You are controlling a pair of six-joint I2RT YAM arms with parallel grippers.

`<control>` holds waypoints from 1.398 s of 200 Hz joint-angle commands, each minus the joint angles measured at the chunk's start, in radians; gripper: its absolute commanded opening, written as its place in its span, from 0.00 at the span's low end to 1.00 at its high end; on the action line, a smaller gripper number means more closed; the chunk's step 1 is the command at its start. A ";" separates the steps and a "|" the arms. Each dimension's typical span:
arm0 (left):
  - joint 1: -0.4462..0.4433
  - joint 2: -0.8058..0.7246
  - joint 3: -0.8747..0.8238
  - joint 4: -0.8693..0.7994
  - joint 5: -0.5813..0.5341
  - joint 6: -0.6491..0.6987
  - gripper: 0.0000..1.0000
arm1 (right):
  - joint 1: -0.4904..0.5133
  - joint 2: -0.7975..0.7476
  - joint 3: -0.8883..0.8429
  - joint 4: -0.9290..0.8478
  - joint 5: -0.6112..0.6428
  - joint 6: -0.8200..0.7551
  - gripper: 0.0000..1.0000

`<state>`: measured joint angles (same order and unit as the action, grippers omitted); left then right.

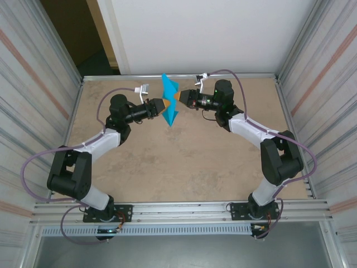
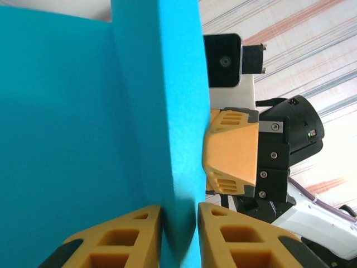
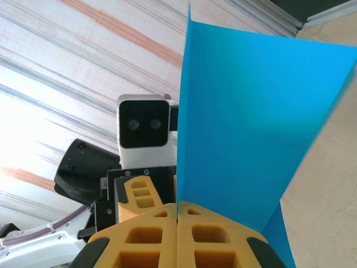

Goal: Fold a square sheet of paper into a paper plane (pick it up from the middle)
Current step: Turn over the paper at the center of the table.

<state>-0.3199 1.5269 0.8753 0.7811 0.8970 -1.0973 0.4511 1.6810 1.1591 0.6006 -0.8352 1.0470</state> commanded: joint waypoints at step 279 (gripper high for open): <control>-0.329 0.143 0.512 -1.517 -1.444 1.000 0.12 | -0.138 -0.471 -0.253 -0.709 0.564 -0.436 0.64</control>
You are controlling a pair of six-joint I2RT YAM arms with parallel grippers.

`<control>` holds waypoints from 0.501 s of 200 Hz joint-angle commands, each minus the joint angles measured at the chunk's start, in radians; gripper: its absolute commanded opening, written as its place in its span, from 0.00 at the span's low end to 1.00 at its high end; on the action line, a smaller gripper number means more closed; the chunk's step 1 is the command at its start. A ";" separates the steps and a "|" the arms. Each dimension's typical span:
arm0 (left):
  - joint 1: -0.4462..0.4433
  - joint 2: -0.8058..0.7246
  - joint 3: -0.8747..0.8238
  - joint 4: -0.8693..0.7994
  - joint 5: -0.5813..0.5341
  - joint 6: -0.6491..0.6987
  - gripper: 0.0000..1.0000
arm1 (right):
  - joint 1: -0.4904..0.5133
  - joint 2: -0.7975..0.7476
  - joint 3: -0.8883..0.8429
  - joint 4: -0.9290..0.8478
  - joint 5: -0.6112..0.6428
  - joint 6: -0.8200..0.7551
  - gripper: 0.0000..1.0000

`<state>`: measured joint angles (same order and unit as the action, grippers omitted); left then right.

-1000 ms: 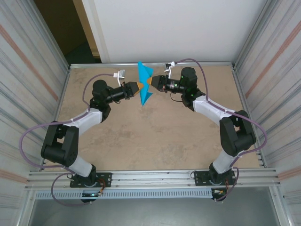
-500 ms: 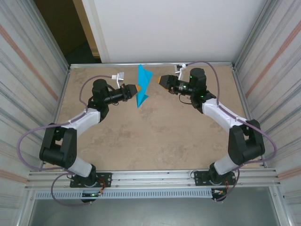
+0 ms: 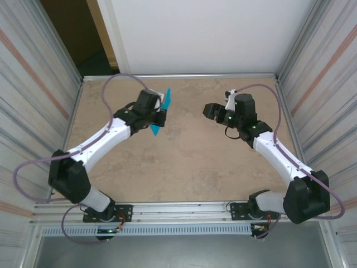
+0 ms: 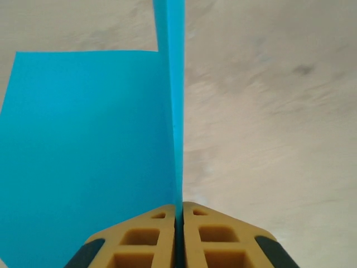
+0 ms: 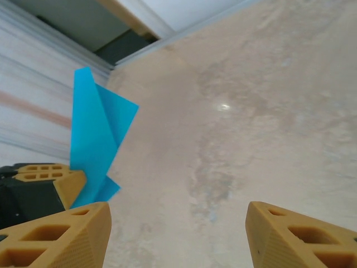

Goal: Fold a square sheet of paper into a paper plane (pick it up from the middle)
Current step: Turn over the paper at the center of the table.

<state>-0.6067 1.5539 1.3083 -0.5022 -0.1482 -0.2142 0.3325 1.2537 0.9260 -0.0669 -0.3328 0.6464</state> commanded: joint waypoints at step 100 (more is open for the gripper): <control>-0.114 0.616 0.320 -0.343 -0.809 0.197 0.10 | -0.059 -0.092 -0.082 -0.074 0.071 -0.019 0.64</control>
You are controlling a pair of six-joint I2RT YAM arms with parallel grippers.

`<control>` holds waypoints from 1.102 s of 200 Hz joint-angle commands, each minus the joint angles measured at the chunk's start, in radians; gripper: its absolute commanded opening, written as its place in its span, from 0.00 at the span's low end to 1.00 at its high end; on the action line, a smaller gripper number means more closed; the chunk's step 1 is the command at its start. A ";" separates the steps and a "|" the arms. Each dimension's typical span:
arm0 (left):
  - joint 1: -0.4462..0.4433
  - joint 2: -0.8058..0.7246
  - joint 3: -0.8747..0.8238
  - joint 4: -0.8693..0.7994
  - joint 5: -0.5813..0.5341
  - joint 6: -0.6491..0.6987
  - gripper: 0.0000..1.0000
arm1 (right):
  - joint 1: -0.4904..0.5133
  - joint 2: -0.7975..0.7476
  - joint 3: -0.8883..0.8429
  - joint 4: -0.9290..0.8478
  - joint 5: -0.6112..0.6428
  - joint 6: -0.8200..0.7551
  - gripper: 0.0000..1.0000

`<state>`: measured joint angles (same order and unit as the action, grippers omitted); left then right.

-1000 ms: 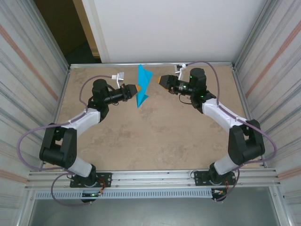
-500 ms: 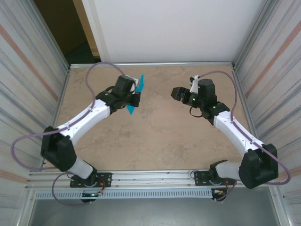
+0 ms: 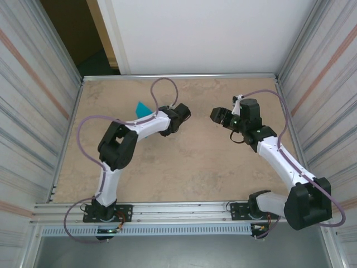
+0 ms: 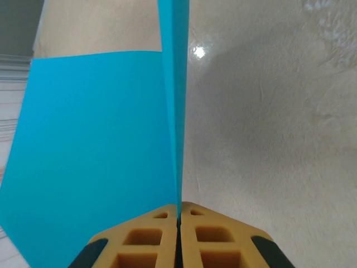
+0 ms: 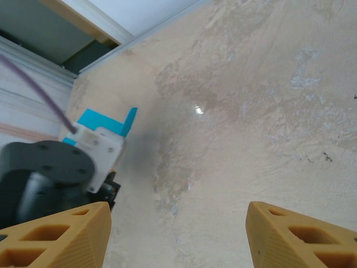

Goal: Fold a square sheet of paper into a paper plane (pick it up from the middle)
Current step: Turn over the paper at the center of the table.

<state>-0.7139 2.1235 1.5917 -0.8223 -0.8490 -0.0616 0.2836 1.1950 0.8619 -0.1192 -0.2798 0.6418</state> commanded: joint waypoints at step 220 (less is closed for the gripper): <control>-0.042 -0.004 0.006 0.113 0.548 -0.123 0.37 | -0.019 0.004 -0.013 -0.004 -0.023 0.014 0.65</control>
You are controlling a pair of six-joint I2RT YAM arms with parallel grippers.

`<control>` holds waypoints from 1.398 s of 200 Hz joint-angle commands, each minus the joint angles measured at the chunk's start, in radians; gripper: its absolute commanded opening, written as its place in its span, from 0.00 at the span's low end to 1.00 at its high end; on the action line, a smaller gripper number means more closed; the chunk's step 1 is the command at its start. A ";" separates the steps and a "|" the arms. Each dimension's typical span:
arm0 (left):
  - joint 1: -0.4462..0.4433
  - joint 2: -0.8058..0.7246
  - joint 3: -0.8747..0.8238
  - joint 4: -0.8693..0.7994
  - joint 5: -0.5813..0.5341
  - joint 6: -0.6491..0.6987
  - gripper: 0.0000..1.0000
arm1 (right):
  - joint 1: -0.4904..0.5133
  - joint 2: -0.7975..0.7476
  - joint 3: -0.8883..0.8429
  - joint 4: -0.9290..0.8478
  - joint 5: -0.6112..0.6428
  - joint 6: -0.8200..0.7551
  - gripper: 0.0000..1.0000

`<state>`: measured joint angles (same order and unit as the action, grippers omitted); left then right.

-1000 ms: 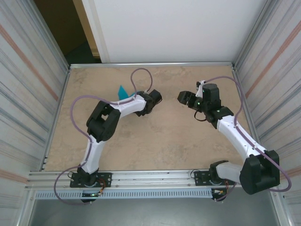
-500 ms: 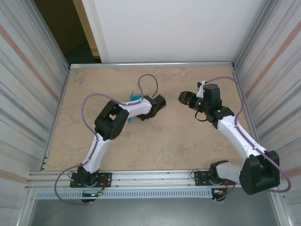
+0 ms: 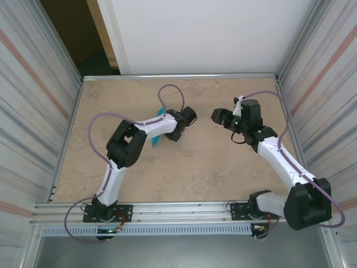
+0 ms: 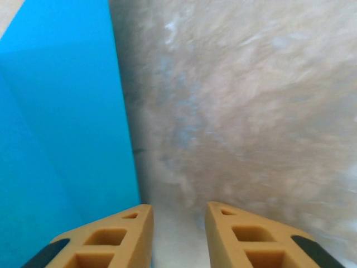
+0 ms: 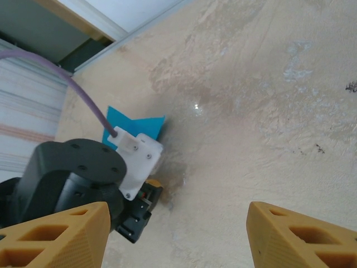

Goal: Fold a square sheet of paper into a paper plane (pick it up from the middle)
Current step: Turn over the paper at the center of the table.

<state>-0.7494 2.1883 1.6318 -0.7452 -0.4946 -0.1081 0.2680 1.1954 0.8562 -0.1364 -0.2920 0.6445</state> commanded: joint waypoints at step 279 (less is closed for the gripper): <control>0.357 -0.326 -0.466 0.516 0.785 -0.275 0.66 | 0.007 0.105 -0.014 0.041 0.011 0.081 0.68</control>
<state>-0.4065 1.8675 1.1481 -0.2554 0.2909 -0.3988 0.2687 1.2819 0.8448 -0.0921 -0.2806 0.7067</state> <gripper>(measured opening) 0.661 0.683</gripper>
